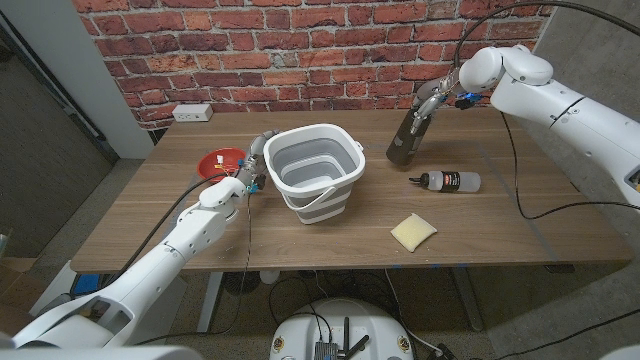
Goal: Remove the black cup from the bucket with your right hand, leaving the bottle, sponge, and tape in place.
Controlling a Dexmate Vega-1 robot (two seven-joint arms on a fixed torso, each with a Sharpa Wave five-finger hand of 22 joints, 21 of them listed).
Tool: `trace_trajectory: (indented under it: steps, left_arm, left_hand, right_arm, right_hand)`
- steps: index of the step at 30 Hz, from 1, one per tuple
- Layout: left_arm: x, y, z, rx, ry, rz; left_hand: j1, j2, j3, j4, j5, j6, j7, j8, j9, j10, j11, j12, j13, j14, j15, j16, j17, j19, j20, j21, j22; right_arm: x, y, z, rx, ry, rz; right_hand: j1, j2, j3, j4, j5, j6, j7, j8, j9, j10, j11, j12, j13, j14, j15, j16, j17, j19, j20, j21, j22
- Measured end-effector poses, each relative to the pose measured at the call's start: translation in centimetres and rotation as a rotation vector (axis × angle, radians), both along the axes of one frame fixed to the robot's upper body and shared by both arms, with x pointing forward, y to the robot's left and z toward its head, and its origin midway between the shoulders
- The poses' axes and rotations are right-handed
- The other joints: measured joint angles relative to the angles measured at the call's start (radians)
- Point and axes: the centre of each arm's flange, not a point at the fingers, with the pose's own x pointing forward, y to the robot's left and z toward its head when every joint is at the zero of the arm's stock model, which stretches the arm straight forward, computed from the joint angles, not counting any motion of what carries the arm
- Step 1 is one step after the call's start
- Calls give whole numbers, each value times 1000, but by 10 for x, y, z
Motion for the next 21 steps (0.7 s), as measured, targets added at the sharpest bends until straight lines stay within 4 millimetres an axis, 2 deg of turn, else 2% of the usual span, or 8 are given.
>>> trace_trajectory:
  steps: [21]
  left_arm:
    - [1, -2, -3, -1, 14, -3]
  left_hand:
    - [0, 0, 0, 0, 0, 0, 0, 0, 0, 0, 0, 0, 0, 0, 0, 0, 0, 4, -4, 0, 0]
  right_arm:
    - [11, 12, -11, -112, 9, -41]
  right_hand:
    - [-3, 3, -4, 4, -3, -2, -2, 0, 0, 0, 0, -6, 8, -4, -4, -10, 5, -7, 3, 0, 0]
